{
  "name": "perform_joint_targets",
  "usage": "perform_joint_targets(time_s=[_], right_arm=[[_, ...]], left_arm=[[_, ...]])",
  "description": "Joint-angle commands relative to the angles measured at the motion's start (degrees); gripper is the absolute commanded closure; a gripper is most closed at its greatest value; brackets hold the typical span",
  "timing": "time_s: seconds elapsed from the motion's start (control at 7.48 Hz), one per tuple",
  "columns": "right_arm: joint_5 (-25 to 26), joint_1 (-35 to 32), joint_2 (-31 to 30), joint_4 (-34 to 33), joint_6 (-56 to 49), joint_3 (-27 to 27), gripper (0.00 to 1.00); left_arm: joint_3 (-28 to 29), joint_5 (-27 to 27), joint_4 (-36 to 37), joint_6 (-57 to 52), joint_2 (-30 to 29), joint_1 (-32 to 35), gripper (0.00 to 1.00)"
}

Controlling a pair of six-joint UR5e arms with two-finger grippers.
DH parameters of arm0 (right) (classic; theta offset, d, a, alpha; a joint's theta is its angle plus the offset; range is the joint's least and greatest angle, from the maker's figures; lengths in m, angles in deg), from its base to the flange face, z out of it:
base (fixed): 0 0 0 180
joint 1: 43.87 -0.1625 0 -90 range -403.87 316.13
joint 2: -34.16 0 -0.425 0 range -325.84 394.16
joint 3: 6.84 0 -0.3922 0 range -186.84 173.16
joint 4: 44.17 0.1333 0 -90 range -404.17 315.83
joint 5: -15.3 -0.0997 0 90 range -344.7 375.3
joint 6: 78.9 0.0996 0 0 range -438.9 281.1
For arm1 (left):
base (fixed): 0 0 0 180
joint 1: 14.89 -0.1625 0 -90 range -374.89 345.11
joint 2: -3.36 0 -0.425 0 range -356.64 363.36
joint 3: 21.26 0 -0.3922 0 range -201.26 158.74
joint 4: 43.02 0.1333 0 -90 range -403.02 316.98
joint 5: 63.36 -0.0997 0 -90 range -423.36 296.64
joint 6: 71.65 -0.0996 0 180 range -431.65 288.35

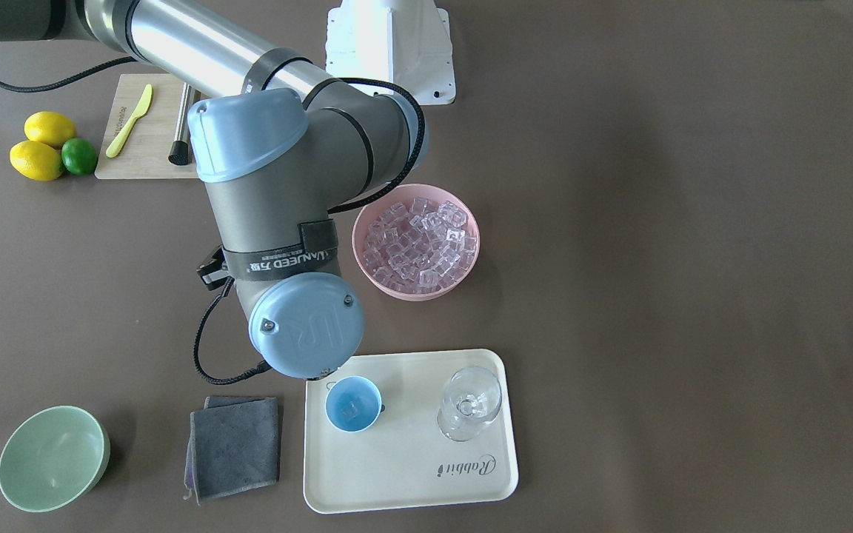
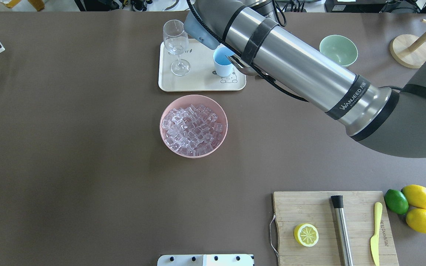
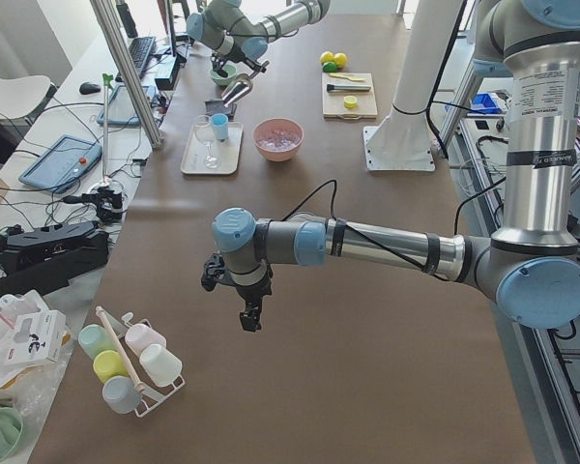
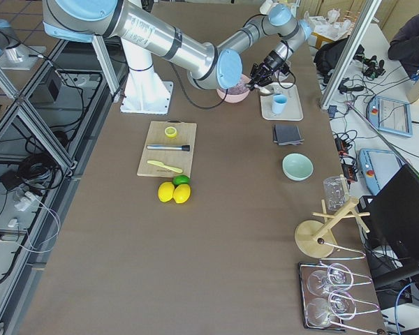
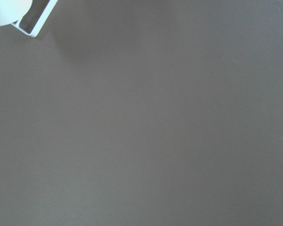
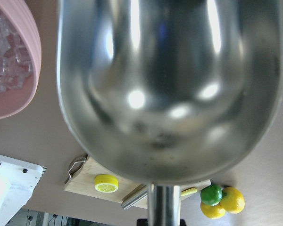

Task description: Put ice in cup with scoop

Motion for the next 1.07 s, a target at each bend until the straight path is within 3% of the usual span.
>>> perform_joint_targets(time_s=[0.0,0.27,0.4,0.67,0.8,0.94], right_arm=[[1.06,-2.3,-6.15,-1.79,-4.19,11.17,1.0],[2.1,-5.39,-20.42,-2.16,-5.8,34.91,1.0],[2.72,-5.92,-24.42,-1.99,-5.8,39.99,1.0],[9.9,-8.11,-31.45,-1.03,-5.71,49.85,1.0],[7.93,-10.47,-36.27,4.2,-6.15,52.5,1.0],[2.17,-11.45,-39.54,5.47,-3.98,53.57,1.0]], left_arm=[[0.91,0.27,-0.31,-0.14,1.03,2.77,0.02],[0.82,0.88,-0.14,-0.05,1.13,3.23,0.02],[1.17,2.72,-0.05,-0.05,1.13,3.58,0.02],[0.99,3.7,0.03,0.12,1.13,4.89,0.02],[1.26,5.62,0.21,0.12,1.21,5.07,0.02],[1.26,7.03,0.21,0.3,2.43,5.07,0.02]])
